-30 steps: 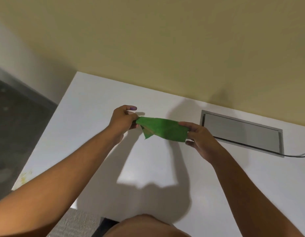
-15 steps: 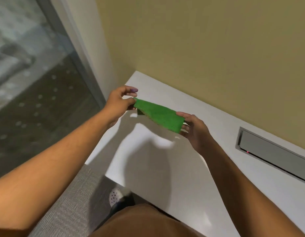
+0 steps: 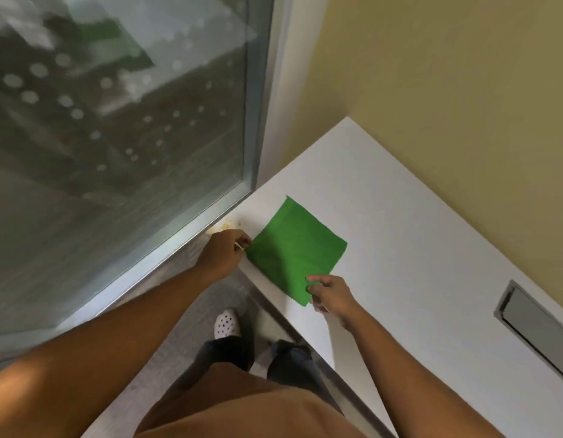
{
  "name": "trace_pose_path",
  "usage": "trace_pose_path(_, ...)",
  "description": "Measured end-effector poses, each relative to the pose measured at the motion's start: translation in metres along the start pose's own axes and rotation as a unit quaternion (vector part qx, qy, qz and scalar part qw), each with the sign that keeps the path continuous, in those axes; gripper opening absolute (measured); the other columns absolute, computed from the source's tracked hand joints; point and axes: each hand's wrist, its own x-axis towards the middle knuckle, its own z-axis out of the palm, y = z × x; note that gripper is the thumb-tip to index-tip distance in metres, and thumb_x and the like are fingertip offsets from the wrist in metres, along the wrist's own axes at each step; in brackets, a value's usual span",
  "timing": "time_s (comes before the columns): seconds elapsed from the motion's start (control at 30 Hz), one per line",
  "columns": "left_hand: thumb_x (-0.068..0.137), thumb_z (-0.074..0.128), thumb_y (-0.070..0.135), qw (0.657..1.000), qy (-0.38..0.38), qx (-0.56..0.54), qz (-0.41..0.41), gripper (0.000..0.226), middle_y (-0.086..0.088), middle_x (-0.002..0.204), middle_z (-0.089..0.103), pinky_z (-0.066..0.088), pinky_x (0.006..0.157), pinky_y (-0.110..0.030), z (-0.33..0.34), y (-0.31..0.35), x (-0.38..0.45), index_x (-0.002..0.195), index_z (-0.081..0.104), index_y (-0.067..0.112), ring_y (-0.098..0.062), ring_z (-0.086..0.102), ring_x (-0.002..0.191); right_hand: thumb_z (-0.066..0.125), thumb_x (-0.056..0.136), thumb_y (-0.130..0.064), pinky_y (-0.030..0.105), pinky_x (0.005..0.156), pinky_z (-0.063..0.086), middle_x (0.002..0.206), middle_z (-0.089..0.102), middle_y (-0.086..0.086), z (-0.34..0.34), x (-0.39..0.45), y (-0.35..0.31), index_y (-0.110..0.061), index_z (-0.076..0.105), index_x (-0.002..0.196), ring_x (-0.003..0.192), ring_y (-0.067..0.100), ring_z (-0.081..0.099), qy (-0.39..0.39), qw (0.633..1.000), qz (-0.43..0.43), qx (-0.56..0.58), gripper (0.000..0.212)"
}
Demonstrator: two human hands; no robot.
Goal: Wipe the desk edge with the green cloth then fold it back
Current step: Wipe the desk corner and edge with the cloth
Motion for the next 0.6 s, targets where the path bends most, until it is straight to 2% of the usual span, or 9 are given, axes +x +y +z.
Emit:
trace_pose_path(0.07,0.093,0.063,-0.006,1.0,0.011,-0.022,-0.017,0.032,-0.006,0.106,0.08,0.063,0.088,-0.038,0.002,-0.011,-0.007,0.112,0.079,0.013,-0.02,0.072,0.092,0.063,0.1,-0.012,0.033,0.077,0.054,0.086,0.07,0.009,0.003,0.0,-0.006,-0.004,0.076,0.116,0.075,0.024,0.063,0.019,0.985,-0.029,-0.168,0.023)
trace_pose_path(0.13,0.094,0.065,0.0,0.998,0.037,-0.037,-0.034,0.026,-0.004,0.104,0.078,0.063,0.086,-0.038,0.007,-0.021,-0.016,0.11,0.078,0.016,-0.022,0.073,0.092,0.058,0.1,-0.018,0.038,0.087,0.06,0.088,0.071,0.013,0.006,0.002,-0.014,0.001,0.076,0.091,0.083,0.028,0.066,0.063,0.941,-0.097,-0.317,0.028)
trace_pose_path(0.17,0.094,0.066,0.004,0.997,0.055,-0.039,-0.041,0.023,-0.004,0.102,0.077,0.062,0.083,-0.037,0.011,-0.023,-0.022,0.109,0.076,0.017,-0.024,0.073,0.092,0.058,0.1,-0.02,0.04,0.087,0.059,0.089,0.07,0.015,0.007,0.001,-0.02,0.0,0.075,0.089,0.086,0.029,0.066,0.083,0.925,-0.135,-0.345,0.029)
trace_pose_path(0.27,0.093,0.069,0.012,0.982,0.132,-0.093,-0.101,0.02,0.0,0.1,0.061,0.047,0.067,-0.03,0.03,-0.027,-0.043,0.107,0.058,0.021,-0.021,0.062,0.083,0.057,0.101,-0.031,0.038,0.1,0.052,0.122,0.062,0.017,0.017,0.006,-0.034,-0.011,0.068,0.133,0.115,0.036,0.061,0.104,0.865,-0.256,-0.419,0.04)
trace_pose_path(0.33,0.094,0.07,0.017,0.957,0.171,-0.16,-0.169,0.027,-0.004,0.11,0.056,0.042,0.07,-0.031,0.051,-0.027,-0.054,0.112,0.05,0.017,-0.022,0.057,0.085,0.05,0.103,-0.047,0.046,0.118,0.041,0.152,0.048,0.019,0.023,0.023,-0.037,-0.021,0.043,0.158,0.14,0.04,0.047,0.08,0.806,-0.3,-0.504,0.061)
trace_pose_path(0.37,0.096,0.069,0.019,0.946,0.179,-0.185,-0.196,0.031,-0.008,0.117,0.056,0.043,0.076,-0.033,0.064,-0.028,-0.057,0.119,0.05,0.012,-0.024,0.057,0.091,0.041,0.104,-0.058,0.052,0.127,0.03,0.168,0.032,0.015,0.026,0.036,-0.037,-0.028,0.027,0.165,0.154,0.041,0.031,0.066,0.773,-0.306,-0.552,0.069)
trace_pose_path(0.43,0.101,0.066,0.024,0.929,0.181,-0.227,-0.231,0.041,-0.014,0.131,0.055,0.043,0.084,-0.034,0.092,-0.029,-0.062,0.133,0.048,0.006,-0.025,0.057,0.104,0.022,0.103,-0.073,0.061,0.132,0.009,0.179,-0.001,0.003,0.031,0.064,-0.033,-0.038,-0.002,0.168,0.165,0.039,-0.001,0.036,0.715,-0.316,-0.622,0.077)
trace_pose_path(0.47,0.103,0.064,0.026,0.921,0.184,-0.244,-0.241,0.045,-0.017,0.137,0.054,0.043,0.089,-0.034,0.105,-0.029,-0.064,0.138,0.046,0.003,-0.027,0.057,0.112,0.016,0.102,-0.076,0.064,0.132,0.005,0.179,-0.009,0.001,0.034,0.076,-0.031,-0.039,-0.009,0.167,0.165,0.039,-0.009,0.027,0.695,-0.333,-0.637,0.078)
trace_pose_path(0.6,0.11,0.047,0.045,0.892,0.204,-0.301,-0.27,0.064,-0.016,0.161,0.045,0.043,0.118,-0.046,0.156,-0.023,-0.068,0.161,0.036,0.008,-0.032,0.048,0.146,0.016,0.107,-0.069,0.072,0.128,0.007,0.179,-0.012,-0.001,0.044,0.117,-0.028,-0.037,-0.007,0.168,0.164,0.039,-0.011,0.012,0.623,-0.437,-0.649,0.072)
